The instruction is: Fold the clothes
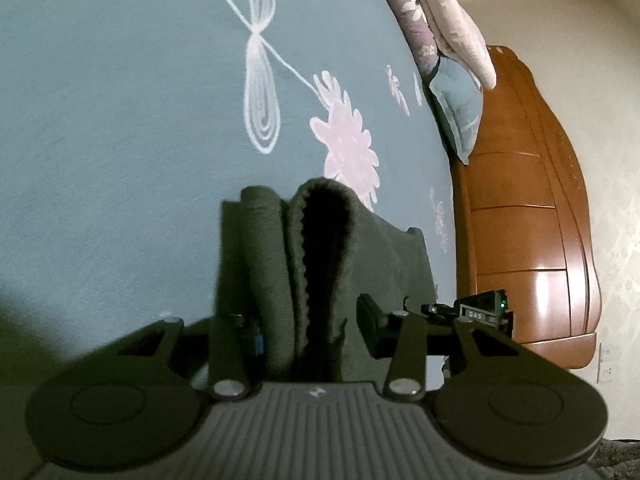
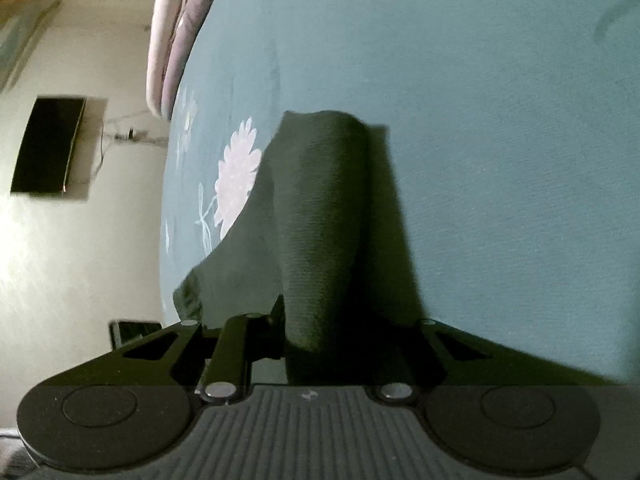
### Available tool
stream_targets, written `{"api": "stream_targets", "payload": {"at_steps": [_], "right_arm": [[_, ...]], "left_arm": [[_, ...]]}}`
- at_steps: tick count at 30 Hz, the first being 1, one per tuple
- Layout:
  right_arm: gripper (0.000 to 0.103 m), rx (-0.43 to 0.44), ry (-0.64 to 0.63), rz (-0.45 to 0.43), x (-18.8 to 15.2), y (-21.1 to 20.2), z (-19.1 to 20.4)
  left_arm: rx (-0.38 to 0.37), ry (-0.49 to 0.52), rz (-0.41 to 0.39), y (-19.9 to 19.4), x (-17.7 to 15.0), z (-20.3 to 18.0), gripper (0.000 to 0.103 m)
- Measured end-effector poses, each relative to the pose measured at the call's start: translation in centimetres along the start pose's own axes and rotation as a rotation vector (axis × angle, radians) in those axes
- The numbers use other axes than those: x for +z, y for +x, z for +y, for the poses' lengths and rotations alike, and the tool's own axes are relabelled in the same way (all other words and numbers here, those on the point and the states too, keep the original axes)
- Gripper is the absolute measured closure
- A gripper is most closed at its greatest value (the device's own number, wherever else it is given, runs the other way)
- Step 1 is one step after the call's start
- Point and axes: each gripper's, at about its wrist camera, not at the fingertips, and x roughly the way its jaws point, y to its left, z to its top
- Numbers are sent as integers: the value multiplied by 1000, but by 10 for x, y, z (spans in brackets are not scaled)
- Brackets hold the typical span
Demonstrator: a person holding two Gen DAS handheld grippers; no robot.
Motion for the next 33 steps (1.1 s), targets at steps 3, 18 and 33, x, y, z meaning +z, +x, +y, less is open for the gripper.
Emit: {"api": "stream_targets", "payload": {"at_steps": [3,18,33], "right_arm": [[86,9,-9,11,3,3,-1],[86,-127,-194,-95,-19,6,33],[87,-150,-302,-252,-44,-43,72]], "left_arm": [[24,5,-7,1,0,-2,71],[253,99,-44,1,-8,-43,78],[216,416,-27,21,15,-149,79]]}}
